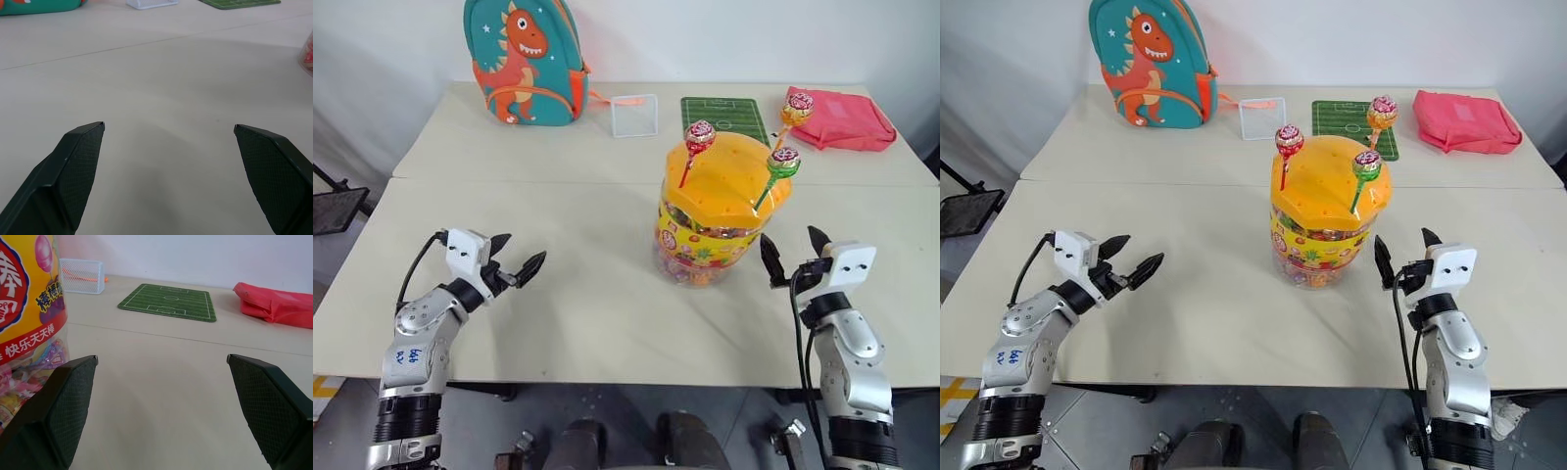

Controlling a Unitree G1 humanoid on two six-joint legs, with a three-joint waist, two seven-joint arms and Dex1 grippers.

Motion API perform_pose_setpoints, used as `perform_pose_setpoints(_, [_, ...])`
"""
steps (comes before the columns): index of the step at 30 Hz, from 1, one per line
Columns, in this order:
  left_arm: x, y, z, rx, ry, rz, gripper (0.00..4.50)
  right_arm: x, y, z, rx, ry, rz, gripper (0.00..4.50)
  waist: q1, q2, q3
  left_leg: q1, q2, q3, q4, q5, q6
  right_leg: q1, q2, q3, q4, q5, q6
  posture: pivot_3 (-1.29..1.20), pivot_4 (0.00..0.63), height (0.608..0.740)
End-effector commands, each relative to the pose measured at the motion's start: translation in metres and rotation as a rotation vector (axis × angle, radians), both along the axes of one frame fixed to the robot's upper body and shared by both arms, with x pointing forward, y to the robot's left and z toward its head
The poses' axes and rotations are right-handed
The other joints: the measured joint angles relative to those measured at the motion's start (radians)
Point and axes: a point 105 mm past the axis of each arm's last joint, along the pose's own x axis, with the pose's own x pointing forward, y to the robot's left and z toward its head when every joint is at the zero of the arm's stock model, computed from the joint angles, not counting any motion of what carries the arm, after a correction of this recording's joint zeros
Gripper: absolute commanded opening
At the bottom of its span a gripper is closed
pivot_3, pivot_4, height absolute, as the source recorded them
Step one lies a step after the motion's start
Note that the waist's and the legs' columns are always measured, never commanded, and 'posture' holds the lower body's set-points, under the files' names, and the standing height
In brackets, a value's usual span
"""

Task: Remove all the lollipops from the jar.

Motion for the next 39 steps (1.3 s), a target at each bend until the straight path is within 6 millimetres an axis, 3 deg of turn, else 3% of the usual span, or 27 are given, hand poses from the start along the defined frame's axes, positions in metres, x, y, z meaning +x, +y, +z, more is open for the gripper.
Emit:
perform_pose_setpoints(1, [-0.004,-0.001,0.007,0.043,-0.023,-0.035,4.50,-0.002,-0.002,0.011,-0.025,-0.042,0.015,4.44,0.000,0.000,0.000,0.000,0.000,0.000,0.000,0.000,0.000,0.000,0.000,0.000,0.000,0.000,0.000,0.00,0.150,0.740])
perform_pose_setpoints(3, [-0.001,-0.002,0.018,0.039,-0.055,-0.075,4.50,-0.014,-0.004,0.018,-0.030,-0.037,0.087,4.44,0.000,0.000,0.000,0.000,0.000,0.000,0.000,0.000,0.000,0.000,0.000,0.000,0.000,0.000,0.000,0.00,0.150,0.740])
perform_pose_setpoints(5, [0.003,-0.007,0.043,-0.018,-0.106,-0.192,4.50,-0.047,-0.009,0.034,-0.014,-0.026,0.226,4.44,0.023,0.002,0.001,-0.001,0.000,-0.001,0.000,0.000,0.000,0.000,0.000,-0.001,0.000,0.000,0.000,0.00,0.150,0.740])
perform_pose_setpoints(6, [-0.003,-0.016,0.053,-0.120,-0.051,-0.330,4.50,-0.062,-0.014,0.038,-0.025,0.009,0.268,4.44,0.031,0.001,0.001,-0.003,0.000,-0.003,0.001,0.000,0.000,0.000,-0.001,-0.001,-0.002,0.000,0.000,0.00,0.150,0.740])
perform_pose_setpoints(8, [-0.007,-0.028,0.064,-0.104,0.009,-0.494,4.50,-0.088,-0.024,0.058,-0.042,-0.023,0.304,4.44,0.033,0.001,0.001,-0.005,0.000,-0.005,0.001,-0.001,0.001,0.002,0.000,-0.002,-0.002,0.000,0.000,0.00,0.150,0.740])
perform_pose_setpoints(10, [0.002,-0.030,0.074,-0.021,-0.024,-0.542,4.50,-0.107,-0.027,0.072,-0.072,-0.026,0.327,4.44,0.027,0.001,0.001,-0.002,0.000,-0.005,0.000,-0.001,0.001,0.007,0.000,-0.001,-0.006,0.000,0.001,0.00,0.150,0.740])
perform_pose_setpoints(12, [0.008,-0.035,0.094,0.011,-0.109,-0.637,4.50,-0.126,-0.021,0.087,-0.104,-0.033,0.377,4.44,0.027,0.001,0.001,0.001,-0.001,-0.003,0.001,-0.001,0.002,0.009,0.000,0.000,-0.011,0.001,0.001,0.00,0.150,0.740])
perform_pose_setpoints(16, [0.017,-0.054,0.119,0.009,-0.100,-0.799,4.50,-0.160,0.002,0.112,-0.202,-0.165,0.465,4.44,0.016,0.000,0.001,0.000,0.001,-0.001,0.000,0.000,0.002,0.007,0.003,0.001,-0.010,0.001,0.001,0.00,0.150,0.740])
perform_pose_setpoints(19, [0.010,-0.068,0.119,0.044,-0.096,-0.914,4.50,-0.174,0.012,0.119,-0.249,-0.194,0.465,4.44,0.007,0.000,0.001,0.000,0.001,0.000,0.000,-0.001,0.003,0.005,0.002,0.002,-0.002,0.001,0.001,0.00,0.150,0.740])
perform_pose_setpoints(23, [0.010,-0.086,0.129,0.018,-0.162,-0.981,4.50,-0.181,0.021,0.113,-0.298,-0.175,0.496,4.44,0.006,-0.002,0.002,0.000,0.001,-0.001,0.001,-0.002,0.003,0.005,0.002,0.002,-0.002,0.002,0.002,0.00,0.150,0.740])
perform_pose_setpoints(28, [0.003,-0.135,0.163,-0.076,-0.280,-1.108,4.50,-0.176,0.017,0.112,-0.315,-0.188,0.453,4.44,0.025,-0.007,0.005,-0.002,0.000,-0.001,0.006,-0.002,0.004,0.006,0.002,0.002,-0.003,0.002,0.003,0.00,0.150,0.740])
perform_pose_setpoints(35, [-0.004,-0.167,0.170,-0.100,-0.319,-1.206,4.50,-0.172,0.015,0.107,-0.290,-0.185,0.411,4.44,0.026,-0.006,0.004,-0.001,0.000,-0.001,0.004,-0.002,0.004,0.005,0.002,0.002,-0.002,0.002,0.003,0.00,0.150,0.740])
perform_pose_setpoints(39, [-0.005,-0.179,0.168,-0.125,-0.311,-1.246,3.61,-0.169,0.016,0.109,-0.283,-0.194,0.409,4.50,0.027,-0.007,0.004,-0.001,0.000,0.000,0.005,-0.002,0.004,0.005,0.002,0.002,-0.002,0.002,0.003,0.00,0.150,0.740])
